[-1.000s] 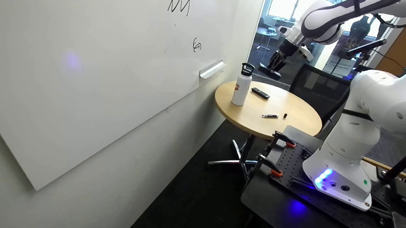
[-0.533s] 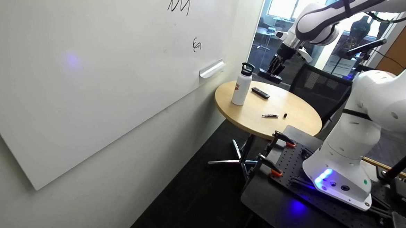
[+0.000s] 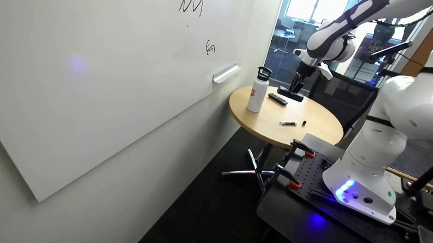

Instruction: Use the duster to erase the board

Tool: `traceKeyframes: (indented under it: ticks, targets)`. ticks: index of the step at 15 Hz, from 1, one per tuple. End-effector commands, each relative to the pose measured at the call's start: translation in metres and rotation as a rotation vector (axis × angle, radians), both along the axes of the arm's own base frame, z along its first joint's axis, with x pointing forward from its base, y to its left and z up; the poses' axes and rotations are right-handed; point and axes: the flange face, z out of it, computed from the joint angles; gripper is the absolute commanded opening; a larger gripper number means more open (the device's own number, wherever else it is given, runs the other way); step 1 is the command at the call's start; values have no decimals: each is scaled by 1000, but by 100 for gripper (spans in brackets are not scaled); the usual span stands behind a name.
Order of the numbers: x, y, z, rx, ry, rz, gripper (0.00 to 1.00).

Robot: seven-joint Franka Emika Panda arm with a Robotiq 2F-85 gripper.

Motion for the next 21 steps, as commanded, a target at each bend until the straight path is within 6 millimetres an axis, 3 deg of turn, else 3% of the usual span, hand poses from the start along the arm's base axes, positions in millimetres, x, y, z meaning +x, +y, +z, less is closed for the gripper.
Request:
traceKeyframes:
  ticks: [1, 7, 14, 21]
  targets:
    - [-8, -7, -32, -64, 40, -52, 28]
    - [-20, -7, -54, -2, 11, -159, 28]
    - [-9, -17, -75, 21, -28, -178, 28]
    - [10, -39, -128, -4, 24, -189, 28]
